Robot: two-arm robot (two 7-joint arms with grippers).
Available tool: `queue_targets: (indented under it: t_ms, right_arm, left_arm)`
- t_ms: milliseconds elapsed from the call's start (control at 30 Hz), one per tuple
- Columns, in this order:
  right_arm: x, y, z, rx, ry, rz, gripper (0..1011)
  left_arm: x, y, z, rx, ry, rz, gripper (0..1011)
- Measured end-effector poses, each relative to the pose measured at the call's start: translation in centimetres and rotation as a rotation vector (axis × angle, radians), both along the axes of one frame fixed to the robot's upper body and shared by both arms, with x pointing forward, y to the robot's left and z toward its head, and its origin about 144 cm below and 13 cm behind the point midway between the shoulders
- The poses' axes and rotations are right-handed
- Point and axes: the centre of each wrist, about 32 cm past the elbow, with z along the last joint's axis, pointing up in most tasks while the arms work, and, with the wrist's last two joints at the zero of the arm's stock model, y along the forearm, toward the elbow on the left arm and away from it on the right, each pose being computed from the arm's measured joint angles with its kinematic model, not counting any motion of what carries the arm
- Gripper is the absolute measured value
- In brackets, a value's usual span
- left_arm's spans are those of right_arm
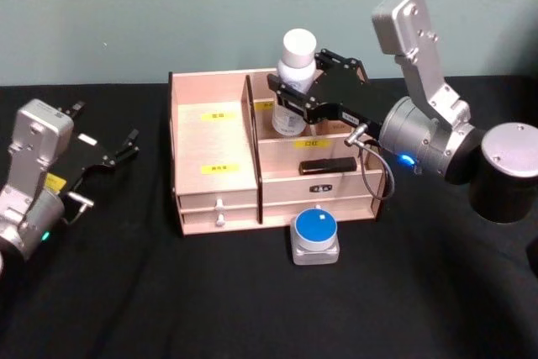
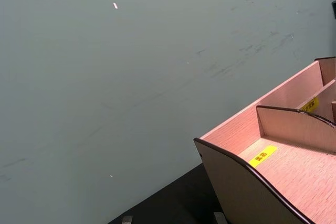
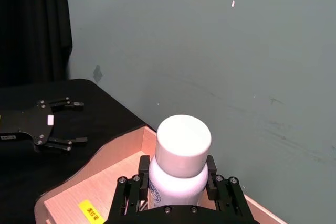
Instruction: Pick up the facial cleanser and watermelon frost from the table and place them into the tiered storage box.
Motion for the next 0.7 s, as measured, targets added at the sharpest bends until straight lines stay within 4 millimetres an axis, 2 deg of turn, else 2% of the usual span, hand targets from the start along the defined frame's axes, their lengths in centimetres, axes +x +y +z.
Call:
queue_targets:
  t_ms: [700]
  right_arm:
    - [2.0,0.4,-1.1,-0.011,0.012,-0.022,611]
  left_arm:
    - [0.0,0.0,0.0,0.0,0.0,0.0,1001]
